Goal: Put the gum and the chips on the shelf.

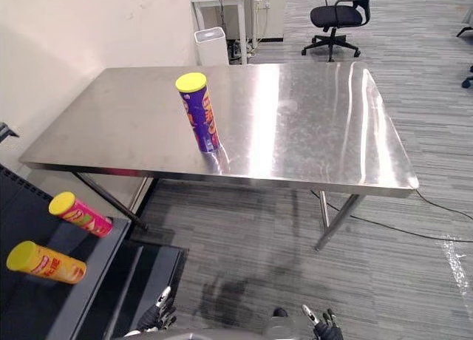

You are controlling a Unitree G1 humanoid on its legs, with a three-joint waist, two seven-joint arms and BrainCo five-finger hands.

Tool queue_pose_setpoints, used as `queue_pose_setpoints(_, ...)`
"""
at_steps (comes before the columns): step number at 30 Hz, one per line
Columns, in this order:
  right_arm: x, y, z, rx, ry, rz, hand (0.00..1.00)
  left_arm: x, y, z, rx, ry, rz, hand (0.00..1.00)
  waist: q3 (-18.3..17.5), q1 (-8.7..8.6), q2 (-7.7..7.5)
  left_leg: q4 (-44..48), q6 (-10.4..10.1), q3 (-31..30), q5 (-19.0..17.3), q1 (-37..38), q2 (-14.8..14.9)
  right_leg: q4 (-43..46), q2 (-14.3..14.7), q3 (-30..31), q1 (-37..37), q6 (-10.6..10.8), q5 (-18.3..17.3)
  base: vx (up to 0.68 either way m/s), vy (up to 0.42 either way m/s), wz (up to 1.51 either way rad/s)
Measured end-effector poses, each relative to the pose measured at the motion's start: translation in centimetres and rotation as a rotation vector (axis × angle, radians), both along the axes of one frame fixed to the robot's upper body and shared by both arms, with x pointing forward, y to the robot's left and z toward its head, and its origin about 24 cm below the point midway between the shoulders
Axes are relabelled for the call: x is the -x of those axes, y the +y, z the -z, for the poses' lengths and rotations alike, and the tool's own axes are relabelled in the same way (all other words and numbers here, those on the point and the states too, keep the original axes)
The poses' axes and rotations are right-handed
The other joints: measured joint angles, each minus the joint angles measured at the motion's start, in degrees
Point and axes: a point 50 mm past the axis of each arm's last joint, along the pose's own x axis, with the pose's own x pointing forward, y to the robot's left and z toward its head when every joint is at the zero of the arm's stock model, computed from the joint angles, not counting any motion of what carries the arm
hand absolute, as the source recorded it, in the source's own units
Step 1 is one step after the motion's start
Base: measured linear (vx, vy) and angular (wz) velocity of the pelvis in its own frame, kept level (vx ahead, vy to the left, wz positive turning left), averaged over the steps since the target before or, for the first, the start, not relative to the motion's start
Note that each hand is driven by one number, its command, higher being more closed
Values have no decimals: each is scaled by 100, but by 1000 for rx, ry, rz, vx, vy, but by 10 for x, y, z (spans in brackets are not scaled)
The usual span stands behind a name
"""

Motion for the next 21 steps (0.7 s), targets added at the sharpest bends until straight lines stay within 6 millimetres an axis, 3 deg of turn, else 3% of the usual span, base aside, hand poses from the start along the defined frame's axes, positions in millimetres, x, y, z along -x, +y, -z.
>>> queue_pose_setpoints(6, -2, 11, 3, -14, 5, -8, 0, 1, 13, 0, -30, 13, 4, 0, -121, 18, -309, -38, 9, 26, -18, 28, -39, -436, 61, -87, 192, 59, 144, 135, 8, -5)
queue_pose_setpoints(12, 4, 13, 6, 21, 76, 43, 0, 3, 19, 0, -61, 20, -3, 0, -175, 33, -407, 22, 11, 23, -20, 88, -113, -665, -44, -252, 371, 106, 294, 43, 4, -5)
queue_pose_setpoints(18, 2, -24, -5, 134, 59, 325, 0, 4, 28, -1, -94, 21, -41, 0, -207, 50, -493, 27, 109, 8, -79, 61, -193, -664, -165, -322, 360, 149, 323, -46, 13, 2)
queue_pose_setpoints(21, -13, -60, -28, 218, -75, 489, 0, 9, 35, -2, -128, 33, -60, 0, -291, 58, -589, 7, 177, 32, -146, -23, -196, -670, -173, -353, 247, 155, 325, -109, -12, -1)
